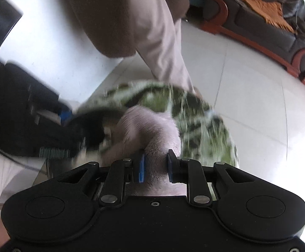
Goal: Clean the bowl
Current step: 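Scrub the bowl inner wall with the pink towel in the right gripper while the left gripper holds the rim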
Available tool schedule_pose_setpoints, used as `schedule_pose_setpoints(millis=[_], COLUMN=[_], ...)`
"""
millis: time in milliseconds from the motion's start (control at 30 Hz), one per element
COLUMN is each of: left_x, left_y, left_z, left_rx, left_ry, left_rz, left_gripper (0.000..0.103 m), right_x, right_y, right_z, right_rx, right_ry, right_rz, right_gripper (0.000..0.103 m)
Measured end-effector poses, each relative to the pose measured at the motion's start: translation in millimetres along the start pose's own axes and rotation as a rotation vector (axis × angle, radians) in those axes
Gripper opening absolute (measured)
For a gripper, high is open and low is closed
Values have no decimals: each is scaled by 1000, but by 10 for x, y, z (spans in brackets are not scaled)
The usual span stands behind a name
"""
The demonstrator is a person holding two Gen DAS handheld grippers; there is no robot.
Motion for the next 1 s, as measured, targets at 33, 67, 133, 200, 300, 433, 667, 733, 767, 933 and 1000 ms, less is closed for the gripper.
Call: schedule_pose_setpoints(millis=[33, 67, 133, 200, 300, 433, 667, 733, 767, 933, 1000], left_x=[0, -2, -1, 4, 10, 19, 6, 7, 9, 30, 41], left_y=[-2, -6, -7, -6, 2, 10, 1, 1, 3, 2, 1], left_z=[-2, 0, 1, -1, -7, -7, -9, -10, -8, 17, 29], left_rx=[-2, -5, -10, -16, -17, -13, -7, -8, -8, -1, 2], left_ry=[-3, -5, -6, -6, 6, 13, -1, 1, 6, 55, 79], left_rz=[-2, -2, -2, -1, 0, -14, -2, -4, -6, -25, -34], left_gripper=[18, 19, 19, 19, 19, 19, 20, 20, 20, 20, 22], right_x=[8, -7, -96, -213, -262, 11, -34, -184, -212, 22, 219], right_y=[12, 16, -7, -57, -113, -9, 29, -46, -74, -15, 63], right_z=[7, 13, 22, 17, -27, -74, 2, -17, -30, -98, -80], right_rx=[0, 4, 8, -1, -22, -25, 11, -8, -19, -36, -47], right_ry=[2, 11, 30, 32, -8, -115, -29, -24, -39, -230, -356], right_rz=[2, 1, -7, -23, -37, -25, -8, -18, -20, -32, -41], right_gripper=[20, 20, 20, 20, 20, 20, 20, 20, 20, 20, 20])
Point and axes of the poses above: each gripper's, at about its wrist camera, not at the fingertips, and y roughly against the way its jaws point, z to its left, x to its underside, the point moved 9 cm from there along -y, roughly the way its jaws point, and after that the axes turned 4 degrees about y, right-handed, at the moved point
